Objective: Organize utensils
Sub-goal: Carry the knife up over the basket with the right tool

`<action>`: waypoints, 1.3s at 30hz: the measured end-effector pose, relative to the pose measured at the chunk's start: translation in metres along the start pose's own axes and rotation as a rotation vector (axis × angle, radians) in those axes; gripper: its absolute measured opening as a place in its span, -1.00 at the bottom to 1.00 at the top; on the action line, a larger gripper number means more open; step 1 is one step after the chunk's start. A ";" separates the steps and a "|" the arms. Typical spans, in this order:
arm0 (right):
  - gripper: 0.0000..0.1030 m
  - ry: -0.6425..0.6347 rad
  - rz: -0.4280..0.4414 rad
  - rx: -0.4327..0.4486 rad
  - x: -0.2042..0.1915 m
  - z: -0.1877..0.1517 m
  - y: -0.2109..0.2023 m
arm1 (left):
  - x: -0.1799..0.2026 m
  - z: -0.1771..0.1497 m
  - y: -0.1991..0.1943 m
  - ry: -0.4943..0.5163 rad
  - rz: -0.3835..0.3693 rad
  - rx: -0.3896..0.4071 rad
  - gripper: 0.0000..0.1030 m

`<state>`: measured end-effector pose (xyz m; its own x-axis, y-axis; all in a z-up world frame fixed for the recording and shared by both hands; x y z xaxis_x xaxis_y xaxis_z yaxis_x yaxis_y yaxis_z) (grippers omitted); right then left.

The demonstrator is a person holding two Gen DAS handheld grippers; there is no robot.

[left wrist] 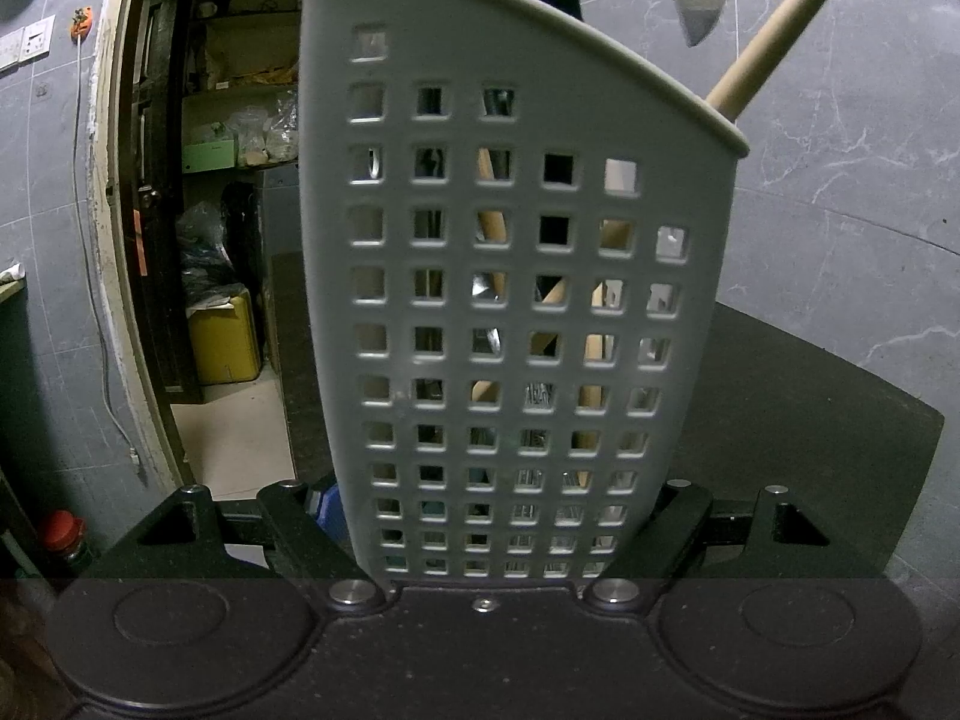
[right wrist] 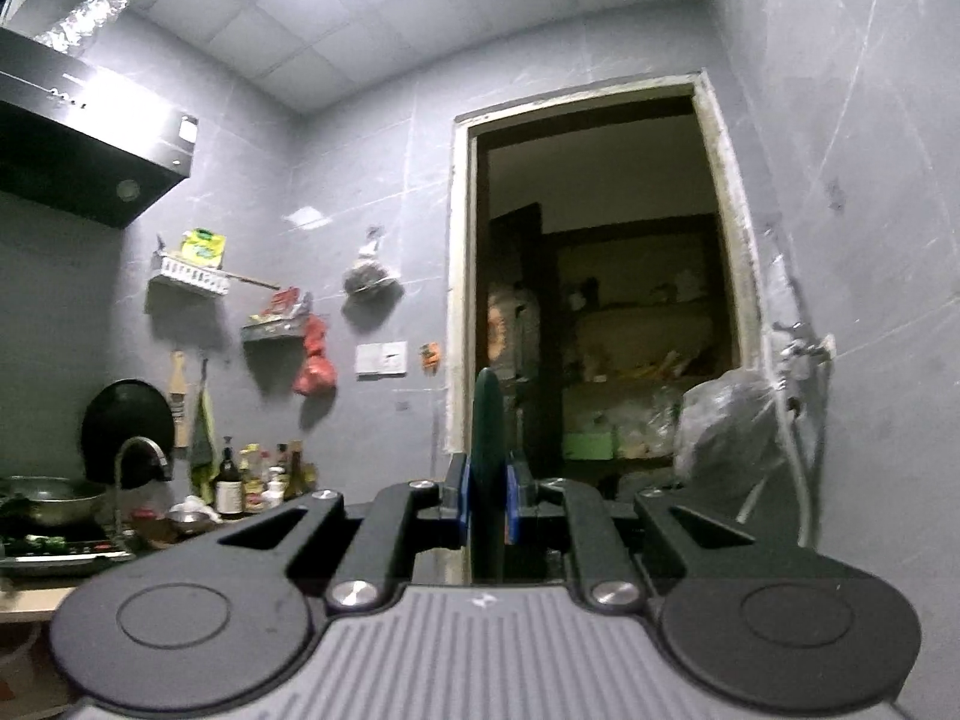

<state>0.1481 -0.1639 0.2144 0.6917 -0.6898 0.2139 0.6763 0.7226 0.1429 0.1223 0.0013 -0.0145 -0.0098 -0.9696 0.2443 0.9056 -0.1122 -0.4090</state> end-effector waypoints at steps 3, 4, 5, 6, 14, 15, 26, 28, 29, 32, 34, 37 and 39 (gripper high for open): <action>-0.74 0.015 0.037 -0.011 -0.004 -0.005 0.007 | 0.000 0.000 0.000 -0.001 -0.001 0.000 0.60; -0.74 0.018 0.046 -0.015 -0.006 -0.007 0.010 | 0.000 0.000 0.000 -0.001 -0.001 -0.001 0.60; -0.74 0.020 0.054 -0.020 -0.006 -0.009 0.013 | 0.000 0.000 0.000 0.000 -0.001 0.000 0.60; -0.74 0.022 0.060 -0.027 -0.007 -0.011 0.016 | 0.000 0.000 0.000 0.000 -0.001 0.000 0.60; -0.73 0.029 0.112 -0.067 -0.013 -0.029 0.029 | 0.000 0.000 0.000 -0.001 0.000 0.000 0.60; -0.73 0.031 0.120 -0.069 -0.014 -0.031 0.030 | 0.001 0.000 0.000 0.000 0.000 0.000 0.60; -0.71 0.011 0.137 -0.160 -0.017 -0.057 0.038 | -0.001 0.000 0.000 -0.002 -0.001 0.000 0.60; -0.71 0.000 0.131 -0.173 -0.016 -0.064 0.037 | -0.001 0.000 0.000 -0.001 -0.001 0.000 0.60; -0.71 -0.004 0.133 -0.182 -0.017 -0.067 0.036 | -0.001 0.000 0.000 -0.002 -0.001 0.000 0.60; -0.71 -0.012 0.132 -0.211 -0.018 -0.077 0.035 | 0.000 0.000 0.000 -0.001 -0.001 0.000 0.60; -0.71 -0.011 0.139 -0.218 -0.019 -0.082 0.034 | -0.001 0.000 0.000 -0.001 -0.001 0.000 0.60; -0.72 -0.012 0.134 -0.218 -0.020 -0.085 0.032 | 0.000 0.000 -0.001 0.000 0.000 0.000 0.60; -0.72 -0.012 0.135 -0.220 -0.020 -0.085 0.031 | 0.000 0.000 -0.001 0.000 0.001 0.000 0.60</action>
<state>0.1772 -0.1314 0.1321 0.7770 -0.5866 0.2285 0.6182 0.7795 -0.1010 0.1216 0.0016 -0.0138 -0.0094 -0.9697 0.2440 0.9057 -0.1117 -0.4089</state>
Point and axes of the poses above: each gripper's, at about its wrist camera, not at the fingertips, and y roughly the way its jaws point, x to its right, z to its top, the point moved 2 cm from there along y, roughly the way its jaws point, and after that the axes turned 13 degrees about -y, right-handed, at the moved point
